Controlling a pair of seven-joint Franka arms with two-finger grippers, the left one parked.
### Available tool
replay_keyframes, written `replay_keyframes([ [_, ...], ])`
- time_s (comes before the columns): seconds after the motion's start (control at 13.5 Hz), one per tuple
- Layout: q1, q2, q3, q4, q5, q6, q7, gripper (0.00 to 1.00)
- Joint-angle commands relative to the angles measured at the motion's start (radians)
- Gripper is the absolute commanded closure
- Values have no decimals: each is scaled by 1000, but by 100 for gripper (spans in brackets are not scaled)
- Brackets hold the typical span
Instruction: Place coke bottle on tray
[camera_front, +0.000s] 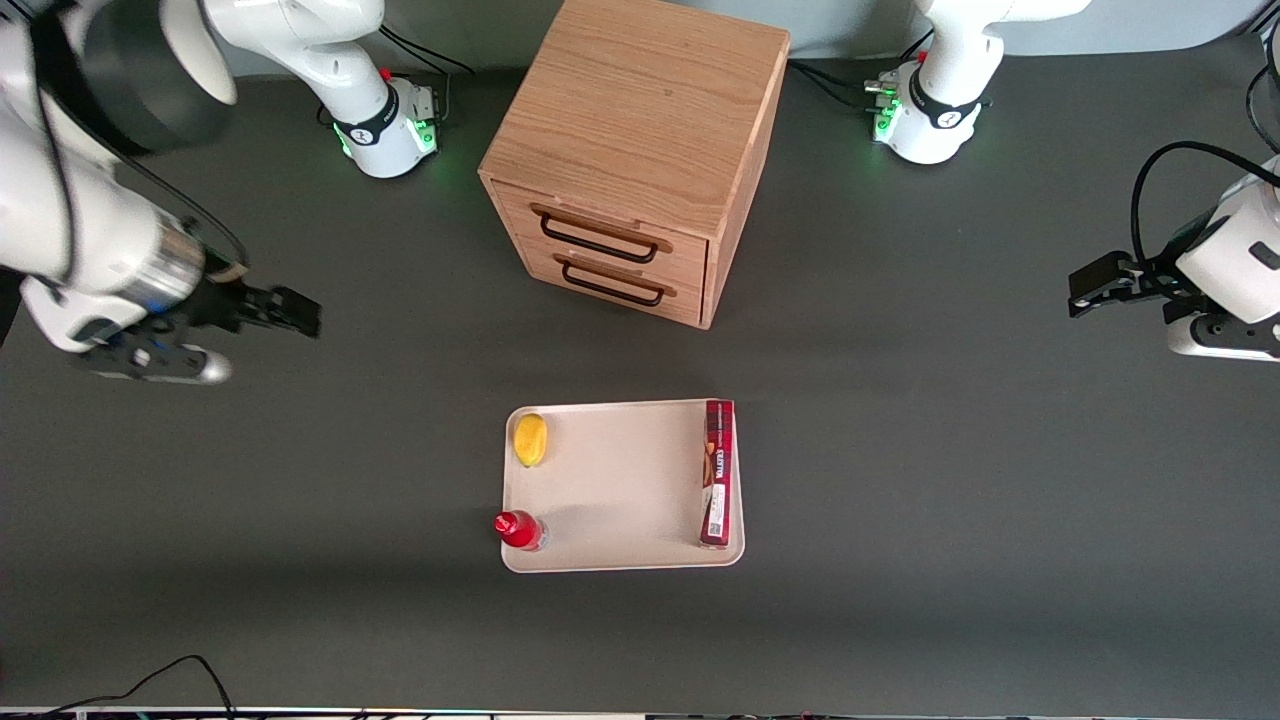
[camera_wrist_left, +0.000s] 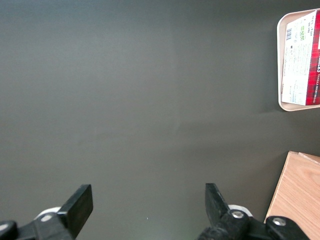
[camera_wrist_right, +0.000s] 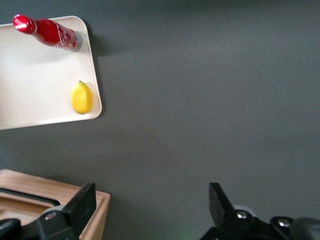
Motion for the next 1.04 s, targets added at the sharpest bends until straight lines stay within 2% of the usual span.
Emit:
replay_keyframes([
  [0.0,-101,-159,16,-144,31,25,-98,0],
  [0.07,-141,-170,18,-144,36,24,-130,0],
  [0.3,-166,-198,12,-143,34,24,-155,0],
  [0.96,-169,-189,12,-156,34,47,-148,0],
])
